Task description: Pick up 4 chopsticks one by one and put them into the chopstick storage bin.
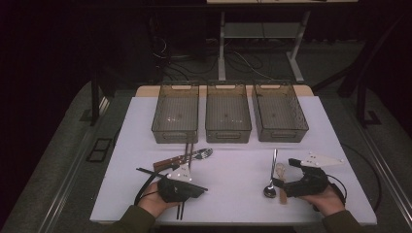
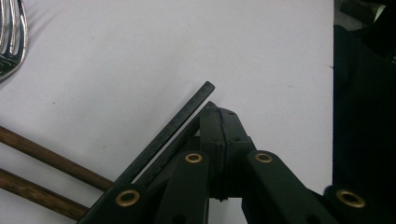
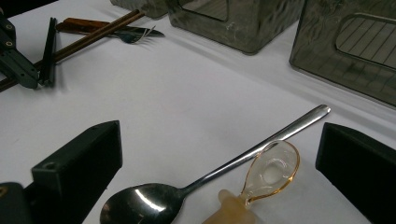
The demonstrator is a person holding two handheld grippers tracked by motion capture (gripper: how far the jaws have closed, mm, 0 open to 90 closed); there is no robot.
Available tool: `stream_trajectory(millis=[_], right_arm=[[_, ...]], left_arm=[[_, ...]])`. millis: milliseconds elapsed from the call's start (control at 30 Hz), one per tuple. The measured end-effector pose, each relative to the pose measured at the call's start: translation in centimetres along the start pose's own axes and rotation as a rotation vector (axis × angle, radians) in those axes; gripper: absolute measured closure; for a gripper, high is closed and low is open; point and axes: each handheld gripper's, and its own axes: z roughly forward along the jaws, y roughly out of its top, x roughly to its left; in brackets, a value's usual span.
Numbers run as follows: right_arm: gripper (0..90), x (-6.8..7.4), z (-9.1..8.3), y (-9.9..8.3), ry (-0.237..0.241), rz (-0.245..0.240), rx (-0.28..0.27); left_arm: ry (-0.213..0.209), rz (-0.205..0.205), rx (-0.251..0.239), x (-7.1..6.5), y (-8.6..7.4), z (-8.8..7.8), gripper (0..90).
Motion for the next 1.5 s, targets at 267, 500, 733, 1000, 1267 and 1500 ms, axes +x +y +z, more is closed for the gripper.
stream_trajectory(millis=[267, 500, 733, 1000, 1267, 1500], right_arm=[[0.2, 0.0, 0.0, 0.0, -0.001, 0.002, 0.000], [0.2, 0.0, 0.0, 0.0, -0.001, 0.002, 0.000], [0.2, 0.0, 0.0, 0.0, -0.001, 0.003, 0.000], [0.2, -0.1, 0.0, 0.0, -0.002, 0.004, -0.002], [0.2, -0.1, 0.1, 0.0, -0.004, 0.005, -0.001], [0.2, -0.1, 0.1, 0.0, -0.006, 0.007, 0.000]], left_arm=[[0.015, 0.000, -0.005, 0.2, 0.2, 0.0, 89.8], [0.026, 0.000, -0.006, 0.4, 0.3, 0.0, 89.8], [0.041, 0.001, -0.012, 0.6, 0.5, 0.2, 89.8], [0.061, -0.004, -0.028, 0.9, 0.8, 0.3, 89.7], [0.078, 0.011, -0.016, 1.3, 1.1, 0.4, 89.8], [0.088, 0.028, -0.012, 1.5, 1.4, 0.6, 89.8]])
